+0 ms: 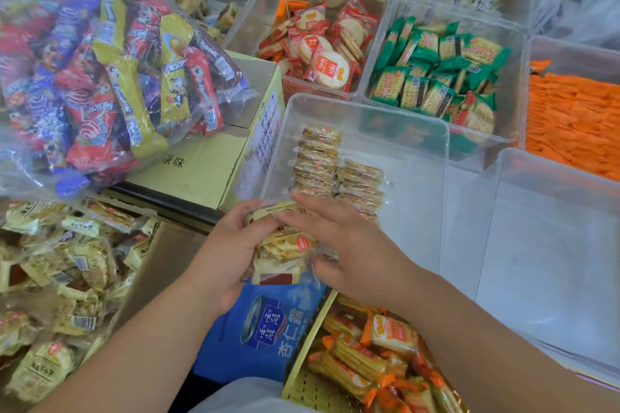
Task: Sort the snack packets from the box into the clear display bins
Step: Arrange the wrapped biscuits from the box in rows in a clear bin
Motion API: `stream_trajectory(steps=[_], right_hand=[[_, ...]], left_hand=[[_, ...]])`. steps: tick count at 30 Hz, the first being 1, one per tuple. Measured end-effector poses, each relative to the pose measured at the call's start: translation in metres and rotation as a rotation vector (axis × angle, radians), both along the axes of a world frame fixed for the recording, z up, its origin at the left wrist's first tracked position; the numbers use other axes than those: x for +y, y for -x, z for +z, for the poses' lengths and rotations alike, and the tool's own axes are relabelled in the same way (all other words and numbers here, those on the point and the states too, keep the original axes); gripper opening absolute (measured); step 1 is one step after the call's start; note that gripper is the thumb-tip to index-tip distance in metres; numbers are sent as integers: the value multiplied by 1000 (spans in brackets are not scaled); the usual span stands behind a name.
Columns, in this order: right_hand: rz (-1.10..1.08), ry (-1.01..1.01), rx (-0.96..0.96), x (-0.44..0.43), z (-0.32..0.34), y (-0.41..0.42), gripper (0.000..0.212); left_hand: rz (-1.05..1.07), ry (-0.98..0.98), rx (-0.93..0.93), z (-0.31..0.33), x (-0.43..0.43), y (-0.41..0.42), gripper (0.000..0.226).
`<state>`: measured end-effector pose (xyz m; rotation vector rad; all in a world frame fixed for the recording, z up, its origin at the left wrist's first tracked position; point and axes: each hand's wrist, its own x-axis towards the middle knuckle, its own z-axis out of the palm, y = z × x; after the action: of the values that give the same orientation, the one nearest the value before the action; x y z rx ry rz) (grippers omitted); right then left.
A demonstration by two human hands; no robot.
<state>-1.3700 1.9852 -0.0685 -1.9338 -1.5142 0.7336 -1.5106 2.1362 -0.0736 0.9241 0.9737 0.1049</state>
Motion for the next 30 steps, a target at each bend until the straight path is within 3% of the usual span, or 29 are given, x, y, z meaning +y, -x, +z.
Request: stream_trajectory(steps=[5,8,12,16,22,30], right_hand=[[-61,-53,102,-4,0,-11,47],[-194,-59,120,-5,-3,-28,42],[-465,15,-39,1,-15,-82,42],[-584,196,-183,15,-42,-139,40],[-369,585,-156,43,-83,-166,42],[-457,514,85,55,-111,-152,44]], left_hand=[[-37,29,43,-3,3,-5,46],[-53,0,75,-11,7,-5,34],[4,-56,124,-25,12,-1,20],[20,-70,134,-33,11,3,25],[37,-30,102,-38,12,7,27],[41,-20,69,-37,12,11,26]])
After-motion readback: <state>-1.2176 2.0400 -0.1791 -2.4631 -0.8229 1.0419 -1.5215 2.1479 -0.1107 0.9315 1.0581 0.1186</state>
